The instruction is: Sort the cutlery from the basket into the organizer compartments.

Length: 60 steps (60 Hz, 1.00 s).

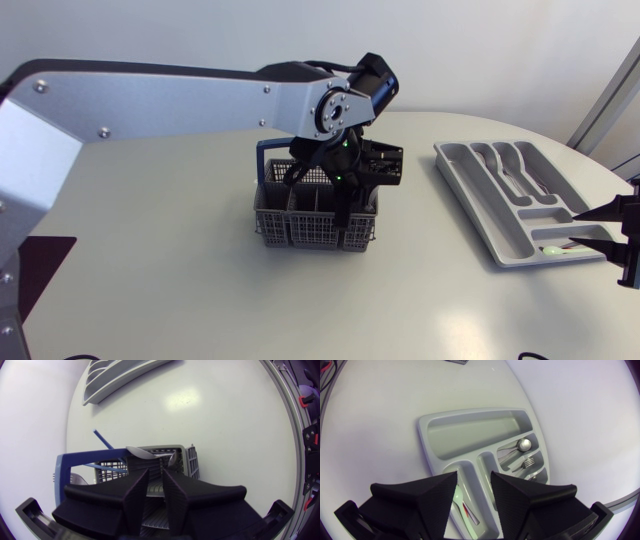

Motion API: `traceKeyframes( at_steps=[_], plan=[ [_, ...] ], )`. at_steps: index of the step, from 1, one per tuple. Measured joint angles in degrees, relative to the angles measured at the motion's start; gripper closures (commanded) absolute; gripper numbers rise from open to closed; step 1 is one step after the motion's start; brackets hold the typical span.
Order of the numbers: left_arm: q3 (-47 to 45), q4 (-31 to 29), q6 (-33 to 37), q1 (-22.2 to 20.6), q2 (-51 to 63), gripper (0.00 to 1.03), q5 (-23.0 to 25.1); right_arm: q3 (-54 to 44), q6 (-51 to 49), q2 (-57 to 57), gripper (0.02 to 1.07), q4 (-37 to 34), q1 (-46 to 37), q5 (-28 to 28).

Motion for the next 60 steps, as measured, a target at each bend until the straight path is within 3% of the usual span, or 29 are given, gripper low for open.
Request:
traceKeyframes(
  at_steps=[7, 16, 39, 60],
  plan=[
    [2.7, 0.0, -3.1, -0.2, 0.8, 0.81, 0.0, -0.9, 0.0, -0.3, 0.56, -0.2, 0.0, -0.5],
    [6.1, -1.4, -12.3, -1.6, 1.5, 0.78, -2.2, -1.7, 0.0, -0.6, 0.56, -0.9, 0.0, -1.2],
    [6.1, -1.9, -30.5, -6.4, 2.6, 0.69, -13.7, -2.1, 2.0, -2.5, 0.54, -2.6, 0.0, -3.7],
    [8.5, -2.0, -40.2, -6.6, 6.9, 0.69, -18.4, -3.3, 3.5, -3.5, 0.54, -2.8, 0.0, -5.0]
  ],
)
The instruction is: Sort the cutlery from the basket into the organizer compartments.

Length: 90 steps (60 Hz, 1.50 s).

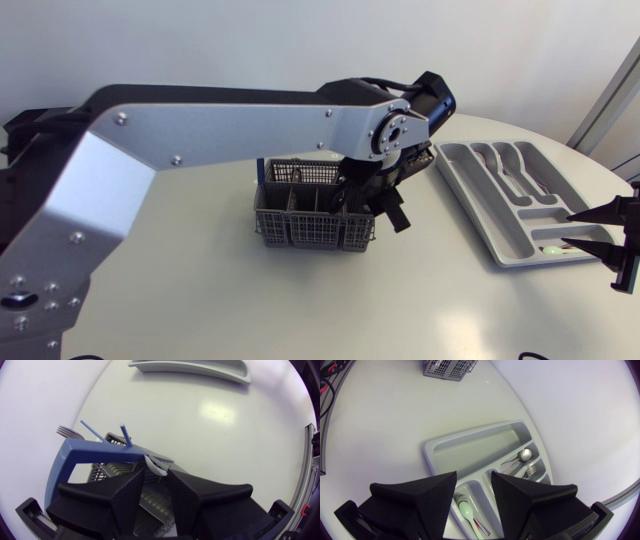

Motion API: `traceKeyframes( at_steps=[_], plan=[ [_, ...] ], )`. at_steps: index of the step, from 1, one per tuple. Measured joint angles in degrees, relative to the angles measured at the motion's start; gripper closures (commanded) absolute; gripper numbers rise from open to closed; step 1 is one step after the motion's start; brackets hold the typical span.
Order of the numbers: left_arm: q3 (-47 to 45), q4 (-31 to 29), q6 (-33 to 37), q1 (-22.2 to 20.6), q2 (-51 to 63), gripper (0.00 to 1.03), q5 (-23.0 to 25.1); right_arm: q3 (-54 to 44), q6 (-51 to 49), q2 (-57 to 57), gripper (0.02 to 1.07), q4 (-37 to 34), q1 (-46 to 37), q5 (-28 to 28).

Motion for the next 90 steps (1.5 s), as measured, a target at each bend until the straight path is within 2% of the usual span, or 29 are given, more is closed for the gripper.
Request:
traceKeyframes(
  at_steps=[12, 27, 30, 39, 44, 54, 75, 90],
  plan=[
    [2.1, -0.2, -3.2, 0.0, 1.2, 0.7, -2.9, -0.5, 0.2, -0.4, 0.54, 0.0, 0.0, -0.2],
    [2.9, -0.1, -4.4, 0.2, 2.0, 0.7, -3.7, -0.9, 0.2, -0.6, 0.53, 0.0, 0.0, -0.4],
    [2.9, -0.2, -4.4, 0.2, 2.4, 0.74, -3.7, -1.2, 0.2, -0.6, 0.53, 0.0, 0.0, -0.4],
    [2.9, -0.2, -4.4, 0.2, 3.0, 0.75, -3.9, -1.4, 0.2, -0.7, 0.53, 0.0, 0.0, -0.6],
    [2.9, -0.2, -4.4, 0.2, 3.0, 0.81, -3.9, -1.4, 0.2, -0.7, 0.53, 0.0, 0.1, -0.6],
    [2.9, -0.2, -4.4, 0.2, 3.0, 1.0, -3.9, -1.4, 0.2, -0.7, 0.53, 0.0, 0.1, -0.6],
    [2.4, -0.6, -4.4, 0.4, 2.1, 1.0, -1.9, -1.7, 0.2, -1.2, 0.53, 0.0, 0.1, -0.6],
    [-1.4, -0.1, -4.4, 0.4, -3.8, 1.0, -0.9, -2.2, 1.6, -2.8, 0.53, -0.2, 0.9, -0.9]
  ],
)
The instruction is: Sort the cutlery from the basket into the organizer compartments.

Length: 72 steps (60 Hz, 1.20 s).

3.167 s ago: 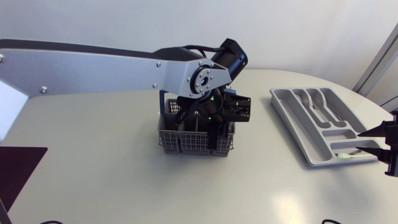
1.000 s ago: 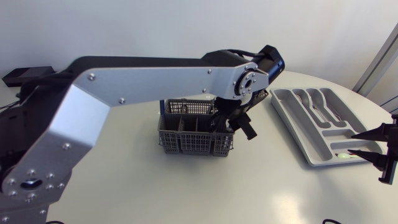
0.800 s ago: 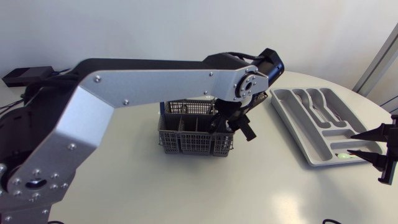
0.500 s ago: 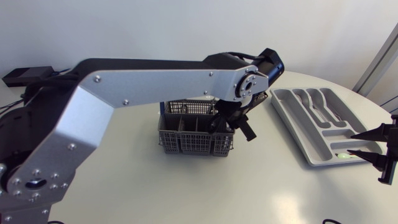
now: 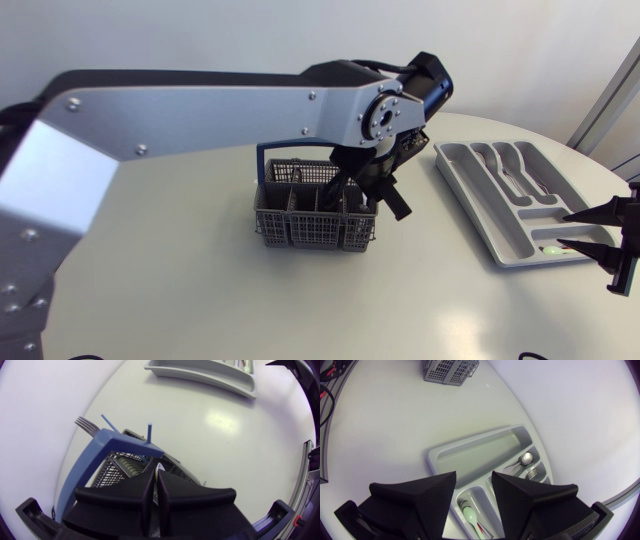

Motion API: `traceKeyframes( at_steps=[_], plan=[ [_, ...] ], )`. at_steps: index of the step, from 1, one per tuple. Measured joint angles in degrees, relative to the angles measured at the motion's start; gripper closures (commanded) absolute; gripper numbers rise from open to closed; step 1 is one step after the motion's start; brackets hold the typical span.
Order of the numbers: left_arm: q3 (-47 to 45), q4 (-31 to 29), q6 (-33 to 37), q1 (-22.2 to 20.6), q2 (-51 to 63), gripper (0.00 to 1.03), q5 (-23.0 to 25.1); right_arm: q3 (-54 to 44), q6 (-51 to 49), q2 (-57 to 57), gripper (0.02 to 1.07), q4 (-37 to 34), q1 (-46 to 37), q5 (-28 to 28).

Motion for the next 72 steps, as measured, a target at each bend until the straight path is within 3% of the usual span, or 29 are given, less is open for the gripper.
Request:
traceKeyframes(
  at_steps=[17, 27, 38, 46, 61, 72],
  plan=[
    [-8.3, 8.0, 0.8, -1.4, -10.3, 1.0, 0.0, -1.1, 4.5, -4.2, 0.53, -0.9, 2.3, -3.4],
    [-11.6, 12.7, 1.1, -1.6, -16.6, 1.0, 0.0, -2.9, 12.5, -10.5, 0.53, -0.9, 6.6, -5.9],
    [-13.1, 16.3, 1.0, -1.7, -21.4, 1.0, 0.0, -3.9, 25.8, -17.9, 0.51, 0.1, 14.6, -6.6],
    [-13.1, 16.8, 0.6, -1.7, -21.9, 1.0, 0.0, -5.3, 39.2, -23.1, 0.51, 6.5, 20.7, -6.6],
    [-13.0, 16.7, -3.8, -1.7, -21.6, 1.0, 4.0, -7.2, 64.1, -30.8, 0.51, 16.4, 34.1, -1.4],
    [-12.5, 16.3, -6.7, -1.2, -19.3, 1.0, 6.7, -10.1, 77.5, -33.0, 0.51, 24.7, 44.4, 7.5]
  ],
)
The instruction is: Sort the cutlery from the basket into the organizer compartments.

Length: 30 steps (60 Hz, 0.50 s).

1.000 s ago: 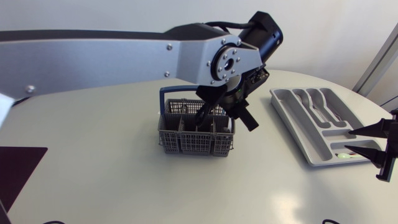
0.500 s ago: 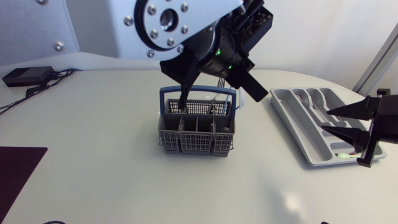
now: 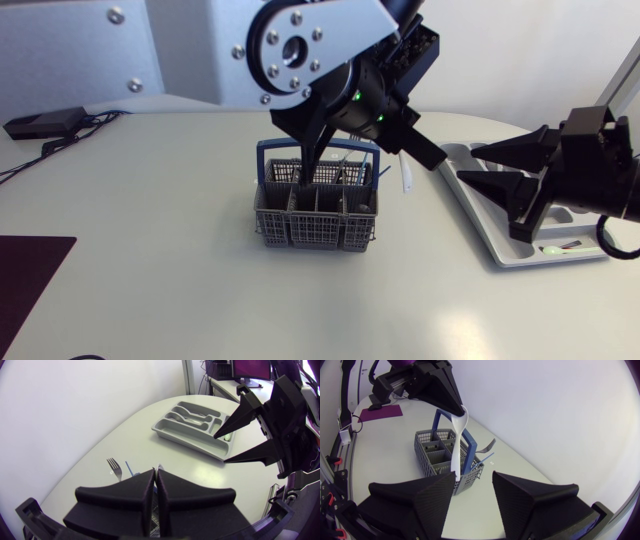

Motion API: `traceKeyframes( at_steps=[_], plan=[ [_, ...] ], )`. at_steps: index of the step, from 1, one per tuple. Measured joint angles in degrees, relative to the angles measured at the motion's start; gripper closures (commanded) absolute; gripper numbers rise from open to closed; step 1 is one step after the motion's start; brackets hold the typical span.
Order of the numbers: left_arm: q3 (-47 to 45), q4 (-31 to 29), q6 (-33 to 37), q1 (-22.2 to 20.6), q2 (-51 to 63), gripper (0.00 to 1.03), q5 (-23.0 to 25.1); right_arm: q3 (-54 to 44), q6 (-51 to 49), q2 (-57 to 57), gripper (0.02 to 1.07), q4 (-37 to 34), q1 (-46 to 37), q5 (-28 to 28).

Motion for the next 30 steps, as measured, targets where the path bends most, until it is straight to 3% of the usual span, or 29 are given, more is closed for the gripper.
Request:
traceKeyframes(
  at_steps=[13, 23, 30],
  plan=[
    [1.5, 0.0, -3.1, 0.9, 1.9, 1.0, 3.2, -0.4, 8.1, 0.5, 0.52, 5.8, 10.7, 9.9],
    [2.4, 0.0, -4.5, 1.2, 2.3, 1.0, 4.2, -0.4, 11.0, 4.0, 0.53, 8.4, 13.1, 12.2],
    [3.2, 0.0, -5.1, 1.2, 3.0, 1.0, 5.5, -0.4, 12.0, 6.0, 0.6, 10.3, 14.8, 13.6]
  ],
)
